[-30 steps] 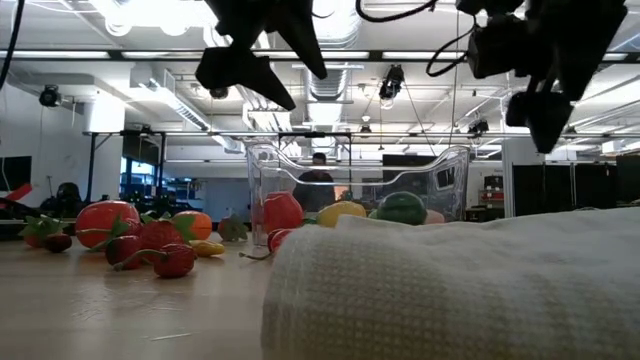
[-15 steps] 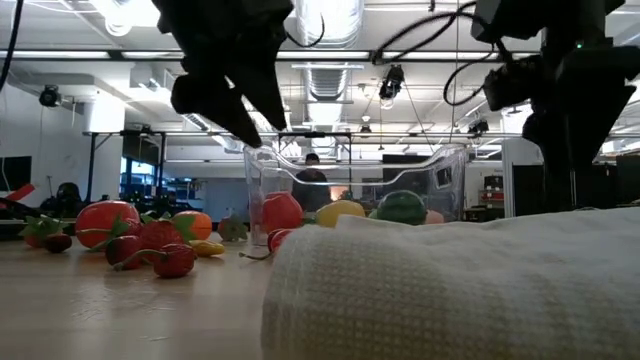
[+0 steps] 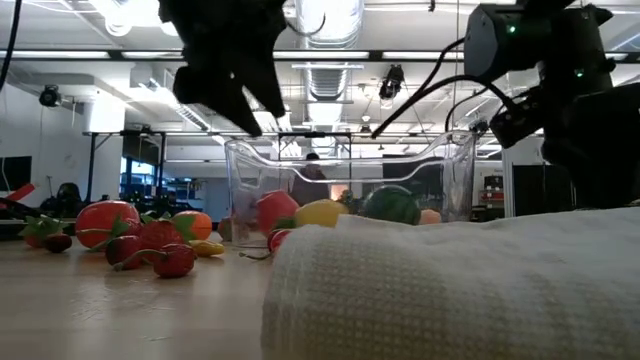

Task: Pick and placing Produce into tupperware
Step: Put the red strawberry into the transparent bin

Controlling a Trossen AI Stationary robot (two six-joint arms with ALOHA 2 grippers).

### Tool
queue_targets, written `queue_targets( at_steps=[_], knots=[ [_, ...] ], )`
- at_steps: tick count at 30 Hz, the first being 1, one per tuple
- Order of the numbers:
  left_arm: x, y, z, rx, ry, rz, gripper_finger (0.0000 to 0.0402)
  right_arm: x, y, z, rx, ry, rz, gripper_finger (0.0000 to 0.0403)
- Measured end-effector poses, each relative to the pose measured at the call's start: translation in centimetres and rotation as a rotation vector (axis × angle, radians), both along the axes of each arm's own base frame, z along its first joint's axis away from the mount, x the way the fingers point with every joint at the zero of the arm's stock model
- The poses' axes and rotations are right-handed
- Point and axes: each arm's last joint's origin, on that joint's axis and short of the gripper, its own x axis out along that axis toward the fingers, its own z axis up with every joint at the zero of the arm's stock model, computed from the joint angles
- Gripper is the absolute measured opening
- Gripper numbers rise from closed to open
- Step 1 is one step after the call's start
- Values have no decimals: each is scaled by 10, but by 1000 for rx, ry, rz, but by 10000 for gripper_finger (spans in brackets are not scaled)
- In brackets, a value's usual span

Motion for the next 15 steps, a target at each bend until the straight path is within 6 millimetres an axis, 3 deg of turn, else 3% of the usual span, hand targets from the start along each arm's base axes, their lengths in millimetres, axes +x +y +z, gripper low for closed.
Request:
queue_targets(
  at_steps=[7, 15],
  knots=[
    [1, -1, 17, 23, -44, -46, 242, -1, 4, 0, -91, -15, 38, 363],
    [8, -5, 59, 18, -170, -77, 242, 2, 4, -12, -102, 35, 42, 363]
  ],
)
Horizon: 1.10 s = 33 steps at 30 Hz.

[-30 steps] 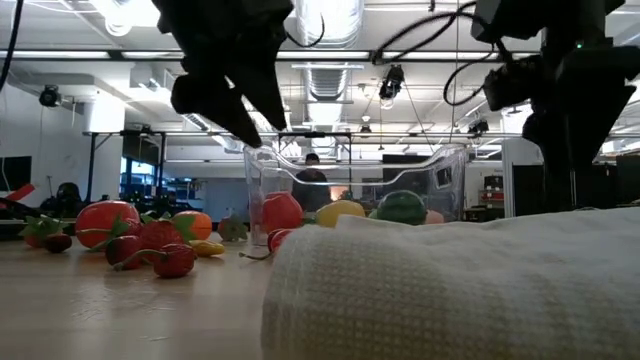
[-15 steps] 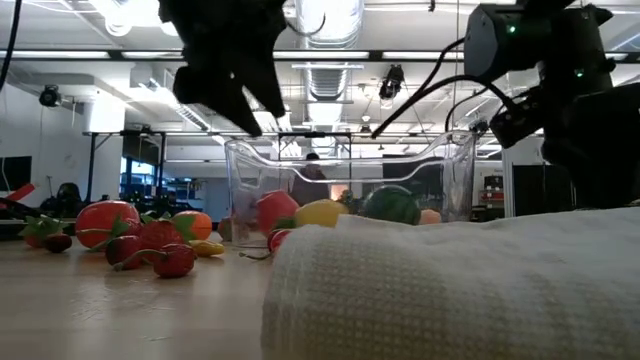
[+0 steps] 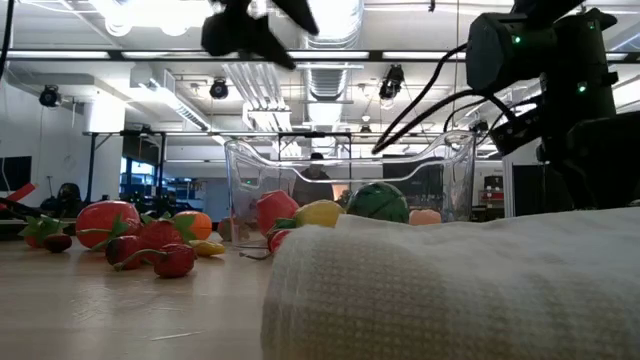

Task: Pick and placing Produce into tupperware
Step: Put the red strawberry into the transparent bin

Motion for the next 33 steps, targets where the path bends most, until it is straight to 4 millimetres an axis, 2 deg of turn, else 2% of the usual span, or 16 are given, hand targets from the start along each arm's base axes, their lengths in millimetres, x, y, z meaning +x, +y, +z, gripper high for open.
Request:
queue_targets(
  at_steps=[5, 9, 12, 17, 33],
  knots=[
    [0, -5, 25, -19, -77, -15, 242, 5, 1, -12, -5, 35, 46, 363],
    [0, -9, 36, -29, -111, -27, 242, 7, 5, -19, -9, 59, 87, 362],
    [0, -11, 37, -33, -110, -30, 242, 9, 10, -21, -12, 44, 124, 351],
    [-1, -15, 37, -35, -109, -39, 242, 10, 15, -20, -19, 21, 151, 309],
    [-1, -15, 37, -38, -112, -38, 242, 7, 15, -15, 3, 13, 99, 215]
  ],
)
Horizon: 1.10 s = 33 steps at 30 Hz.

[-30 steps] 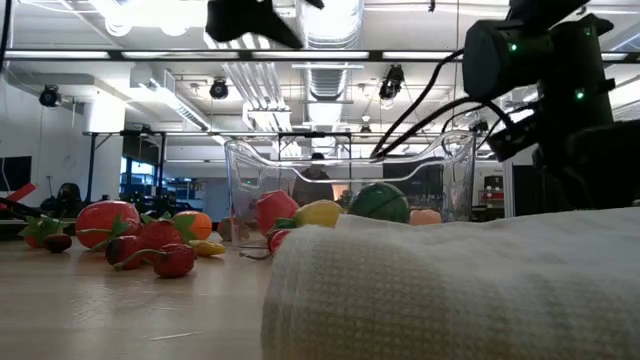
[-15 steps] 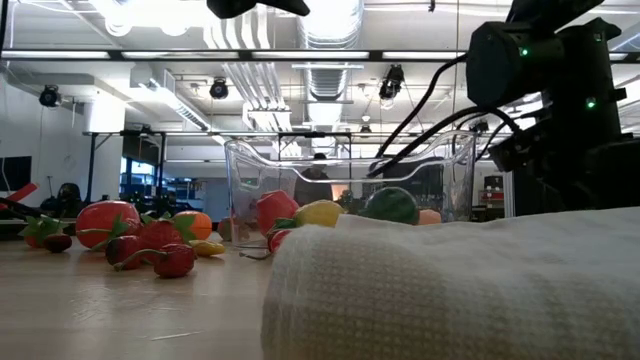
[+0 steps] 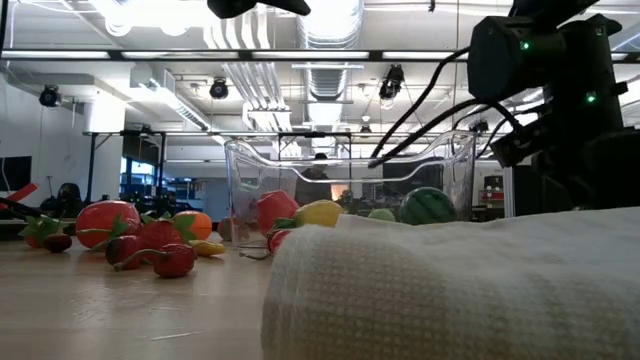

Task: Pick and placing Produce into tupperware
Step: Put the red strawberry into the transparent bin

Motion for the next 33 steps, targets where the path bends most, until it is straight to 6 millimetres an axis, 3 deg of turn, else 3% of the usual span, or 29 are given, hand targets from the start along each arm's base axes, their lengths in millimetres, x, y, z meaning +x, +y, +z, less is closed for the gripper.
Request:
queue_targets(
  at_steps=[4, 8, 15, 20, 25, 33],
  knots=[
    [0, 0, -2, 3, 8, -1, 242, -2, 0, 11, 24, -43, -29, 202],
    [-3, -5, -12, 14, 44, -17, 242, -7, 0, 37, 67, -133, -72, 202],
    [-18, -22, -48, -91, 180, 34, 242, -15, -3, 115, 139, -458, -171, 204],
    [-30, -45, -57, -145, 187, 52, 242, -1, -12, 157, 114, -726, -193, 205],
    [-39, -57, -58, -141, 157, 127, 242, 35, -31, 158, 64, -758, -168, 205],
    [-56, -49, -75, -164, 247, 397, 242, 92, -41, 143, 58, -646, -50, 231]
  ],
)
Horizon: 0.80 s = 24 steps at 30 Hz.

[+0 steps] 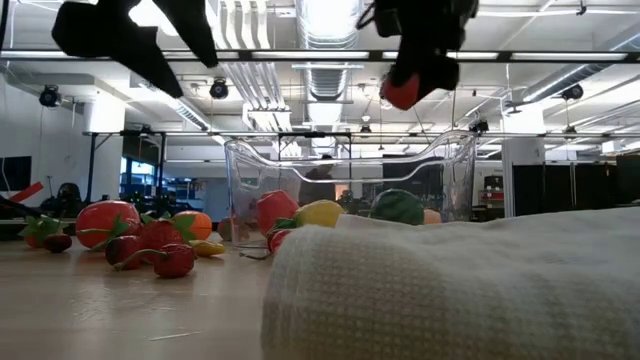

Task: Pick and placing Produce into tupperware
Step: Put the red strawberry into the transparent bin, then put the red cherry into the transparent bin

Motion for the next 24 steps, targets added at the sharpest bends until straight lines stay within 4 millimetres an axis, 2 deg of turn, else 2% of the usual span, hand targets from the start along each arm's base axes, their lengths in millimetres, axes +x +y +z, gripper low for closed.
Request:
queue_targets(
  at_steps=[5, 10, 14, 18, 24],
  knots=[
    [-5, 6, -5, 49, 8, 100, 242, 19, 0, 3, -46, 14, 29, 282],
    [-9, 15, -12, 103, 62, 125, 242, 22, -2, 13, -70, -18, 17, 334],
    [-11, 25, -18, 208, 81, 162, 242, 11, -4, 26, -138, -29, -24, 361],
    [-12, 40, -32, 278, 156, 146, 242, -6, -6, 46, -173, -75, -73, 365],
    [-9, 65, -51, 264, 202, 219, 242, -25, -7, 66, -143, -153, -162, 365]
  ],
)
